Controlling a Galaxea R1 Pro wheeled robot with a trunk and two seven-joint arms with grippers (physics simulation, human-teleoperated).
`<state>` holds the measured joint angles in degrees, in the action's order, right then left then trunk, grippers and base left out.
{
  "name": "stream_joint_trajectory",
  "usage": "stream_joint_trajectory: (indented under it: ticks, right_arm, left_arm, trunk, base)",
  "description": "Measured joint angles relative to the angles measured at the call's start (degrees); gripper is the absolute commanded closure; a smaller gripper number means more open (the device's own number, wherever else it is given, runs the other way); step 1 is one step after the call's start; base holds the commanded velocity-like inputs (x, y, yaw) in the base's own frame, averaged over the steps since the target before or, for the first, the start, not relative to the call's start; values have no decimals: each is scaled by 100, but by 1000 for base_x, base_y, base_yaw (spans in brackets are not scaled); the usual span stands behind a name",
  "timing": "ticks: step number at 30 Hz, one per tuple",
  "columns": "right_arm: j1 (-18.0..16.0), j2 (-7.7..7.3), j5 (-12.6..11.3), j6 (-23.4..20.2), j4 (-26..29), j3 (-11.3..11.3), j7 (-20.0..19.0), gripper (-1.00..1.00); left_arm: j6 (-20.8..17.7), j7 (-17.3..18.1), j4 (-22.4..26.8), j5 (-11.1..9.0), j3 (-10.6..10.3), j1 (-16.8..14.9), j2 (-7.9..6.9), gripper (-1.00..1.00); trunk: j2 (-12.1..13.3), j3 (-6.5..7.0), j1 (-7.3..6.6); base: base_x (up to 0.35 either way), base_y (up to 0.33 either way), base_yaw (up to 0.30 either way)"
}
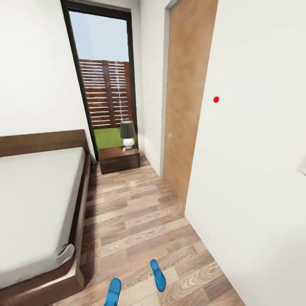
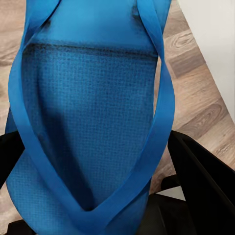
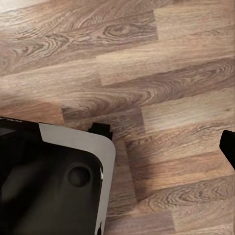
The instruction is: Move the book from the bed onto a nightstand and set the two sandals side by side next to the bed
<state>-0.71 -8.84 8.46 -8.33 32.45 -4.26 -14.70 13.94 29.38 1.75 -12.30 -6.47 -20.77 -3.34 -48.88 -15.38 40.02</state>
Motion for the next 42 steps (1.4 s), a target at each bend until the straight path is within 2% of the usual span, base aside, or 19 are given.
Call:
stream_joint_trajectory:
  ticks: [42]
  right_arm:
    - [-1,0,0,0,1,-5,1,-100]
  left_arm:
    - [0,0,0,0,-3,0,1,100]
  trunk:
    - [0,-89,0]
  base:
    - [0,0,277]
